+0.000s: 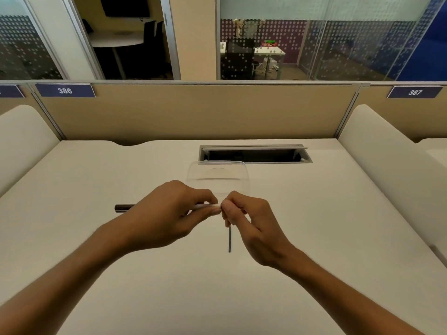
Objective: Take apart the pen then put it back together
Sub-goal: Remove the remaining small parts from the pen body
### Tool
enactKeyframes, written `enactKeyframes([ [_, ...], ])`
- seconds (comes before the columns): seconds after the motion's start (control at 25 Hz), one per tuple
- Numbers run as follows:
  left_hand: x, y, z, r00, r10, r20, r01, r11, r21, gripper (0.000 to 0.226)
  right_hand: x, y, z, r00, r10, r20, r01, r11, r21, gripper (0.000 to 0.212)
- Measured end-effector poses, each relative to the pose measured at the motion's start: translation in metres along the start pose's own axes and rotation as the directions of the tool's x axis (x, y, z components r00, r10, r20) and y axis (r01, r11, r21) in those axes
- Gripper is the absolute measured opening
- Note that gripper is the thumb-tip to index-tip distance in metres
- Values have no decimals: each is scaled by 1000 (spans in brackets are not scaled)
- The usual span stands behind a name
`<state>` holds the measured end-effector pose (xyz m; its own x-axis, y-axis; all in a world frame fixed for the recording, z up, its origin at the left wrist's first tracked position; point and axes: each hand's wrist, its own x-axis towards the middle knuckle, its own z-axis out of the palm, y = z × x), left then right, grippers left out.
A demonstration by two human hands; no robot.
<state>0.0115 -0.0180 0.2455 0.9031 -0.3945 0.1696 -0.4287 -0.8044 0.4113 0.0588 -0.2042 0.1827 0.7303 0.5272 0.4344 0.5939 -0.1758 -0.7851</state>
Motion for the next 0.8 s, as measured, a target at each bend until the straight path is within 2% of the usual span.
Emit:
enactKeyframes([
  [0.08,0,1,2,1000,8,-13,-5,986,165,42,1,-1,3,988,146,41,-151,977,152,34],
  [0.2,-4,0,4,999,36,-32,-25,962,273,47,3,-2,3,945,288,158,-321,908,268,39],
  [0.28,-4,-2,6,998,56,-34,-43,951,306,47,3,-3,1,922,326,209,-378,875,301,39],
  [0.36,-2,-1,8,998,48,-34,-34,945,325,47,2,-5,-1,930,299,216,-354,889,291,37],
  [0.48,-1,2,5,1000,2,-20,2,980,201,43,1,-6,0,970,194,146,-218,961,172,33],
  [0.6,0,1,-4,999,-20,40,25,991,-131,31,-1,-7,-2,997,-31,67,34,998,-44,25],
  [0.68,1,-1,-10,986,-42,161,101,919,-381,27,0,-7,-5,968,-233,95,250,933,-260,26],
  [0.8,-1,-3,-12,957,-27,288,189,811,-553,28,2,-3,-8,889,-428,165,451,753,-478,38],
])
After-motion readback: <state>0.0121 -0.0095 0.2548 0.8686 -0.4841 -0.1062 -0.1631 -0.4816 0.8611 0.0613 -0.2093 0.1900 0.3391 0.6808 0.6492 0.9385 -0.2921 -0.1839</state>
